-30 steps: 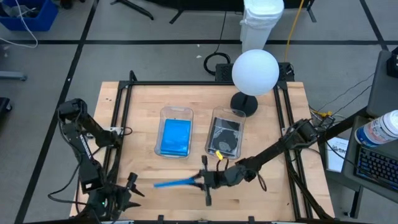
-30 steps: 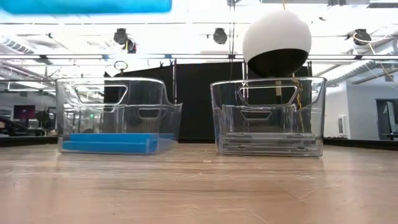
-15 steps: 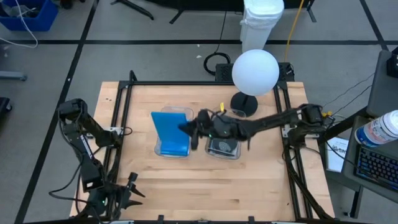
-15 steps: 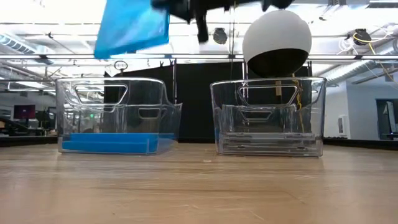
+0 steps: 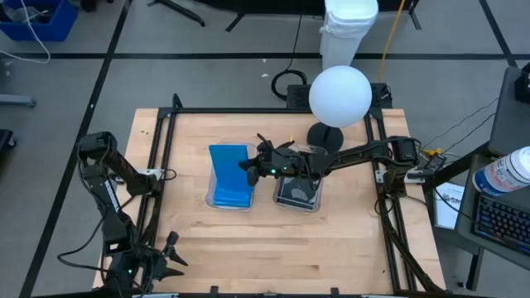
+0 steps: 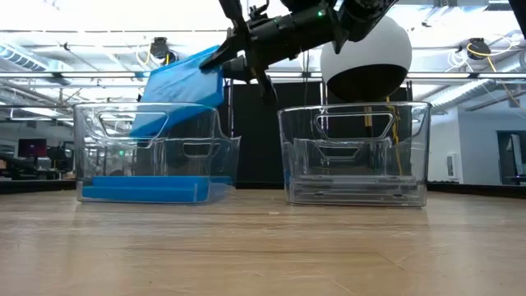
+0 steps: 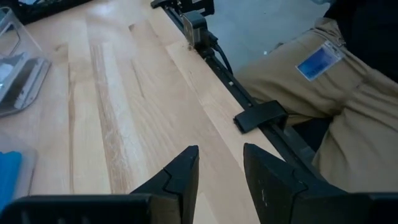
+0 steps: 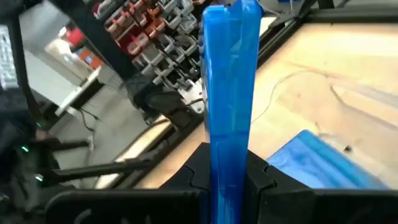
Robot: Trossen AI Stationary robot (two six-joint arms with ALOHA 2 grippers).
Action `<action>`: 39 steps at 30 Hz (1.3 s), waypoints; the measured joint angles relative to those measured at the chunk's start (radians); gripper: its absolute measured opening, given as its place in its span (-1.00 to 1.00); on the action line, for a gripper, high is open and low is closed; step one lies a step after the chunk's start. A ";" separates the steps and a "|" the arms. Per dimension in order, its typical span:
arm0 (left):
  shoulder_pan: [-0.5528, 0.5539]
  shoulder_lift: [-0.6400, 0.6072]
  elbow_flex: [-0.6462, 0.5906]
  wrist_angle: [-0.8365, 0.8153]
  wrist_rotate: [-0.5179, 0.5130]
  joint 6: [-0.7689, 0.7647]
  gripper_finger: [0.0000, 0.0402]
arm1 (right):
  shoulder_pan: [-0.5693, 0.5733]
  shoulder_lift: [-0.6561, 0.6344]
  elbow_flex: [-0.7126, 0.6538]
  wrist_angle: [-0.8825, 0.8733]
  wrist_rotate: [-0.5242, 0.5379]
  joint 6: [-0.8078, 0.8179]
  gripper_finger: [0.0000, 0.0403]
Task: Pick & place jewel cases by type
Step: Put the blue CD case into the left transparent bin
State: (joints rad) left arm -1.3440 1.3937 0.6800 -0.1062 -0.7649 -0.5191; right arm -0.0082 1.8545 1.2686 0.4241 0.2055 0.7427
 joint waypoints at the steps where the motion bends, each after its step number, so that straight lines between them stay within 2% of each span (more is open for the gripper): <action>1: 0.000 0.000 0.000 -0.001 -0.001 -0.009 -0.35 | 0.000 0.006 0.000 0.003 0.000 0.027 -0.90; 7: -0.010 0.000 0.000 -0.012 -0.007 -0.010 -0.35 | 0.001 0.057 0.002 0.045 0.031 0.142 -0.90; 22: 0.002 0.000 0.000 -0.028 -0.004 -0.009 -0.35 | 0.000 0.169 0.003 0.053 0.027 0.283 -0.90; 29: 0.002 0.000 0.000 -0.026 -0.002 -0.017 -0.35 | 0.018 0.171 0.002 0.084 -0.004 0.336 -0.87; 35: 0.002 0.000 0.000 -0.024 0.008 -0.065 -0.35 | 0.049 0.171 0.001 0.082 0.006 0.365 -0.89; 39: 0.002 0.000 0.000 -0.024 0.008 -0.069 -0.35 | 0.052 0.171 0.001 0.024 0.034 0.362 -0.83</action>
State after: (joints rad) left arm -1.3422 1.3937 0.6804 -0.1299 -0.7570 -0.5884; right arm 0.0441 2.0251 1.2694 0.4481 0.2392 1.1045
